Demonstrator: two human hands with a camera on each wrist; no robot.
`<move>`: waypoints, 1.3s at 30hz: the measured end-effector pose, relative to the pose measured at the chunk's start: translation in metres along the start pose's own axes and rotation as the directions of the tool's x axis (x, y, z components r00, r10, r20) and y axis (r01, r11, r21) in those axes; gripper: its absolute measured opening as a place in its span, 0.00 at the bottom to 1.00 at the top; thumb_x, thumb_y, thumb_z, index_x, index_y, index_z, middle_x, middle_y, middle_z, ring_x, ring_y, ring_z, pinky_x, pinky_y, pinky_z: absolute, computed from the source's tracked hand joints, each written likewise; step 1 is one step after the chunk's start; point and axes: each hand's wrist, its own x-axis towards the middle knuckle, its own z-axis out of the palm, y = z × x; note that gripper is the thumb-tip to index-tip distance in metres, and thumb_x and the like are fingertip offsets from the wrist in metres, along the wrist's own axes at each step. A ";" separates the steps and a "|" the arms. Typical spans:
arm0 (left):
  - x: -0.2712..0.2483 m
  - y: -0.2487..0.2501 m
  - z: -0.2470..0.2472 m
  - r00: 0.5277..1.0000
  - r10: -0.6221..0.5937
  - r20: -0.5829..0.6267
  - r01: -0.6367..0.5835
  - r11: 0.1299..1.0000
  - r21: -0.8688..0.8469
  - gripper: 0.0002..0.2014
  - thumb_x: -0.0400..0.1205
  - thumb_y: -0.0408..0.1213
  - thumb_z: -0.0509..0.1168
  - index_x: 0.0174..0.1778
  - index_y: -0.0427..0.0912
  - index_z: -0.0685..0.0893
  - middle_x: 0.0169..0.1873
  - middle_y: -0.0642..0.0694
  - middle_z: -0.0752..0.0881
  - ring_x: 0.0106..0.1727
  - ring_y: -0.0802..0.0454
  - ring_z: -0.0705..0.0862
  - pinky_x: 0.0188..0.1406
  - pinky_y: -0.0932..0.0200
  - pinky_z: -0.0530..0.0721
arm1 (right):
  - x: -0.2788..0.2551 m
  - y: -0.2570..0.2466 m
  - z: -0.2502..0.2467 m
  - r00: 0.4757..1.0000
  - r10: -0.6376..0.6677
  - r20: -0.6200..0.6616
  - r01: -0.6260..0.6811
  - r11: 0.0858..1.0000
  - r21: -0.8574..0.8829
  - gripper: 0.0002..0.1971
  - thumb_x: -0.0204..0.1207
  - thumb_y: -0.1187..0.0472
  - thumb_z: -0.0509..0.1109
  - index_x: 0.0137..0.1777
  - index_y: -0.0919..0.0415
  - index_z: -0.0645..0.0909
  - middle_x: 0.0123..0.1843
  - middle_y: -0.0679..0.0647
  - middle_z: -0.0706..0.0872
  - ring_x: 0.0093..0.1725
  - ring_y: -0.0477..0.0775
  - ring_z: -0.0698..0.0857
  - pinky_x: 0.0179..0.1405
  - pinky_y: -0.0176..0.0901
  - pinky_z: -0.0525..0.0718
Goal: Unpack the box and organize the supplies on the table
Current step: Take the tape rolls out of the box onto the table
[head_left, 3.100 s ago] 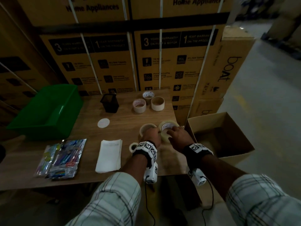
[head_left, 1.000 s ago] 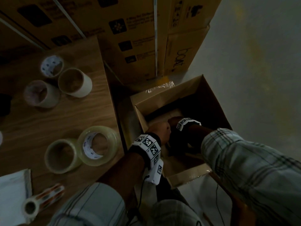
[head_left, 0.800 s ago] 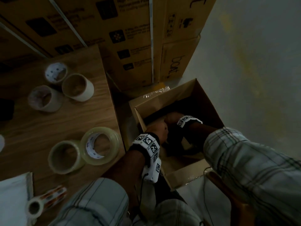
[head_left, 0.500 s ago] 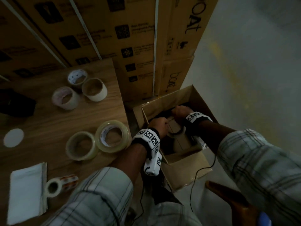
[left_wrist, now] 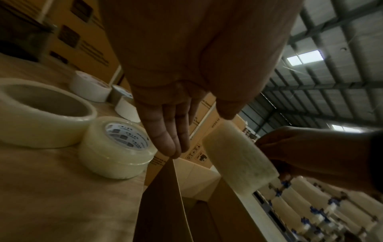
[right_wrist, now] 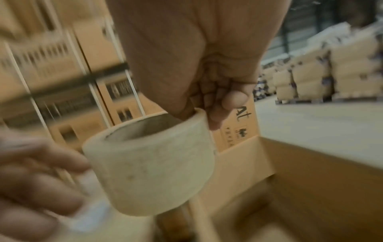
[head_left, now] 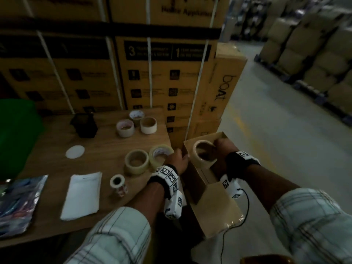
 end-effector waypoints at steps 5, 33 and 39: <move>-0.038 -0.007 -0.016 0.997 -0.081 0.006 0.080 0.966 -0.244 0.40 0.71 0.71 0.56 0.63 0.39 0.76 0.53 0.36 0.86 0.52 0.38 0.88 0.55 0.42 0.88 | -0.032 -0.039 0.006 0.998 -0.055 -0.016 0.056 0.995 0.084 0.17 0.71 0.44 0.72 0.46 0.60 0.86 0.45 0.56 0.90 0.43 0.56 0.88 0.45 0.51 0.89; -0.117 -0.117 -0.033 0.892 -0.394 -0.219 0.405 0.914 0.007 0.17 0.86 0.48 0.56 0.61 0.39 0.80 0.63 0.32 0.82 0.64 0.35 0.81 0.68 0.45 0.77 | -0.083 -0.123 0.103 0.603 -0.775 0.192 0.796 0.602 -0.069 0.21 0.79 0.56 0.64 0.72 0.55 0.74 0.82 0.51 0.64 0.76 0.57 0.71 0.69 0.45 0.73; -0.110 -0.134 -0.037 0.903 -0.347 -0.254 0.365 0.930 0.026 0.15 0.83 0.42 0.61 0.58 0.35 0.83 0.59 0.35 0.85 0.63 0.37 0.82 0.66 0.45 0.80 | -0.062 -0.147 0.121 0.677 -0.674 0.297 0.732 0.659 -0.173 0.25 0.80 0.56 0.63 0.77 0.57 0.68 0.78 0.60 0.70 0.75 0.61 0.72 0.70 0.50 0.74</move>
